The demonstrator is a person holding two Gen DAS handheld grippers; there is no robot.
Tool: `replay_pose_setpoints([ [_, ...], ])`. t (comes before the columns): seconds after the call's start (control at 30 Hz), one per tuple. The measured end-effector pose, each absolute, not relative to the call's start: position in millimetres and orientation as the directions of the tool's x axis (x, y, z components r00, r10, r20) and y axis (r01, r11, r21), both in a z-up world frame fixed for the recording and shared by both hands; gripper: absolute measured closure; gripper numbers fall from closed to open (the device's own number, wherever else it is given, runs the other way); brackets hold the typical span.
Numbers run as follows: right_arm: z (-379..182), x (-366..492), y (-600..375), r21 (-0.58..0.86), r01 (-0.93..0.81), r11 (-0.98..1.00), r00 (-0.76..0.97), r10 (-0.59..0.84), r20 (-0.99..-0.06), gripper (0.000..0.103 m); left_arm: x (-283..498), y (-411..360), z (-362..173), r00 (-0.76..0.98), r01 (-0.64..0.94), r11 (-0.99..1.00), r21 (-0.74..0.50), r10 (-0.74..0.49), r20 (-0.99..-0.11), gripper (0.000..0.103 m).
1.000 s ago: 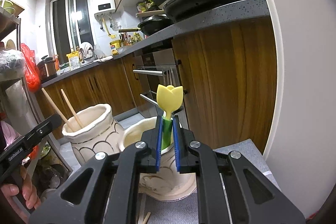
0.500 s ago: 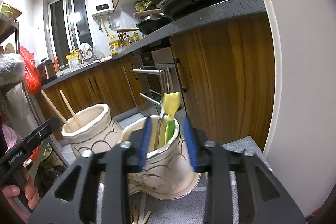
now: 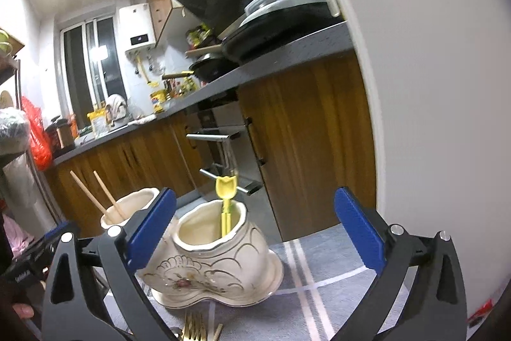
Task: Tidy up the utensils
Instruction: 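Move both open tools back over the remaining utensils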
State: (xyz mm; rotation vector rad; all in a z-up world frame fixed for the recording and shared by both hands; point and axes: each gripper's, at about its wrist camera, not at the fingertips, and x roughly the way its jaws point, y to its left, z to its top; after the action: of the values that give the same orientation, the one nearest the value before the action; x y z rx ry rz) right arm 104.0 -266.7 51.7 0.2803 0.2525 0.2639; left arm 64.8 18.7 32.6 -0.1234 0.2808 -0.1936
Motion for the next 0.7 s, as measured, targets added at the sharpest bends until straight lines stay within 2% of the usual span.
replay_pose_setpoints([
  [0.17, 48.3, 96.2, -273.5, 0.319, -0.216, 0.923, 0.929, 0.295, -0.224, 0.005, 54.1, 15.7, 27.5, 0.944, 0.138, 0.985, -0.102, -0.162, -0.289, 0.009],
  [0.7, 27.0, 68.6, -256.3, 0.271, -0.255, 0.928, 0.873, 0.342, -0.348, 0.005, 27.0, 32.6, -1.3, 0.915, 0.085, 0.994, -0.071, -0.106, -0.390, 0.007],
])
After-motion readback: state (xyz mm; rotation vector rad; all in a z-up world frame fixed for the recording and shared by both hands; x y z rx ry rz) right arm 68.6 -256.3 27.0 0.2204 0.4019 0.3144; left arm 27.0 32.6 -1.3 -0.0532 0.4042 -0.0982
